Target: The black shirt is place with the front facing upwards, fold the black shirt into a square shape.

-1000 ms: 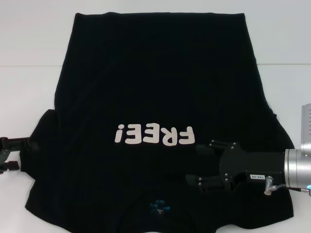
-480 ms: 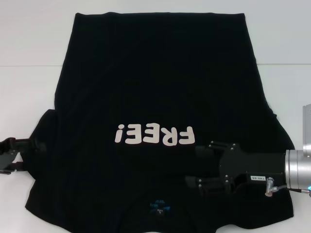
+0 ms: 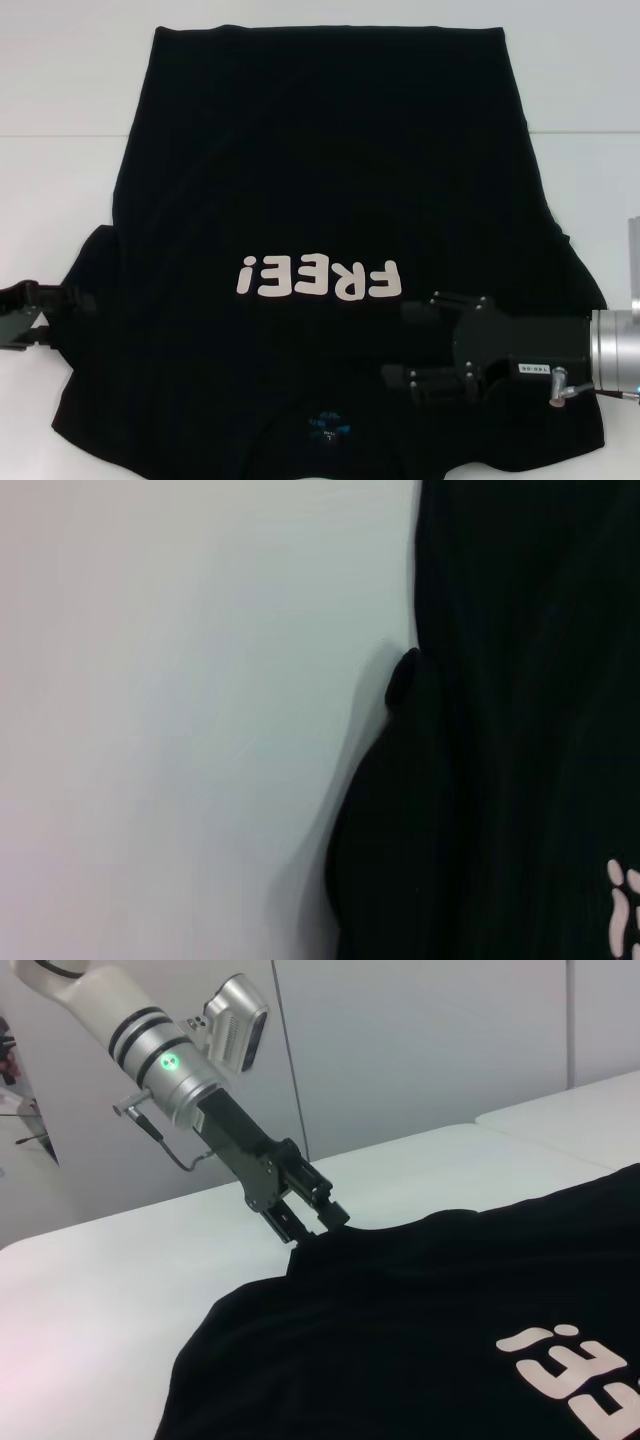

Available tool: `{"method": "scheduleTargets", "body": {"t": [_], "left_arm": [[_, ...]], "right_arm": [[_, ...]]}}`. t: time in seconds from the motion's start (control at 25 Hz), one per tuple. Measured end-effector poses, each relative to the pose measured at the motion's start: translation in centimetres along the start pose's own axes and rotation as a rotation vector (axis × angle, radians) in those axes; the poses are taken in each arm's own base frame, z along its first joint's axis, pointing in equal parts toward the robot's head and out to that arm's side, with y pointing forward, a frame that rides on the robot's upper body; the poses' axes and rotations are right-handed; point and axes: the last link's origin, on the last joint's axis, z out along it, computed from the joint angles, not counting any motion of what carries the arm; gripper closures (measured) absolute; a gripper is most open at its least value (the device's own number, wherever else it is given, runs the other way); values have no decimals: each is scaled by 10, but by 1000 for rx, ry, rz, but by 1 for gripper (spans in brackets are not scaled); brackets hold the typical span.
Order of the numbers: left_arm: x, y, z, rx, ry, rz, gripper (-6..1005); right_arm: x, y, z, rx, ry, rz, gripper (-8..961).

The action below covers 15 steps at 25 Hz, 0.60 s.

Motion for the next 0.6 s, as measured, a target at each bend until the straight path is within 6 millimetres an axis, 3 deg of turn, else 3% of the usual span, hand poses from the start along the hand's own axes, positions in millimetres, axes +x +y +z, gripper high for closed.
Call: {"method": "scheduleTargets", "body": {"t": [0.16,0.6], "left_arm": [[0,4,7,44,-29,40,235],[5,9,10,69,-24,69,499]], "right_arm": [[0,0,-2,0,-7,-1,11],[-1,1,-2,-2,-11,-1,12]]}}
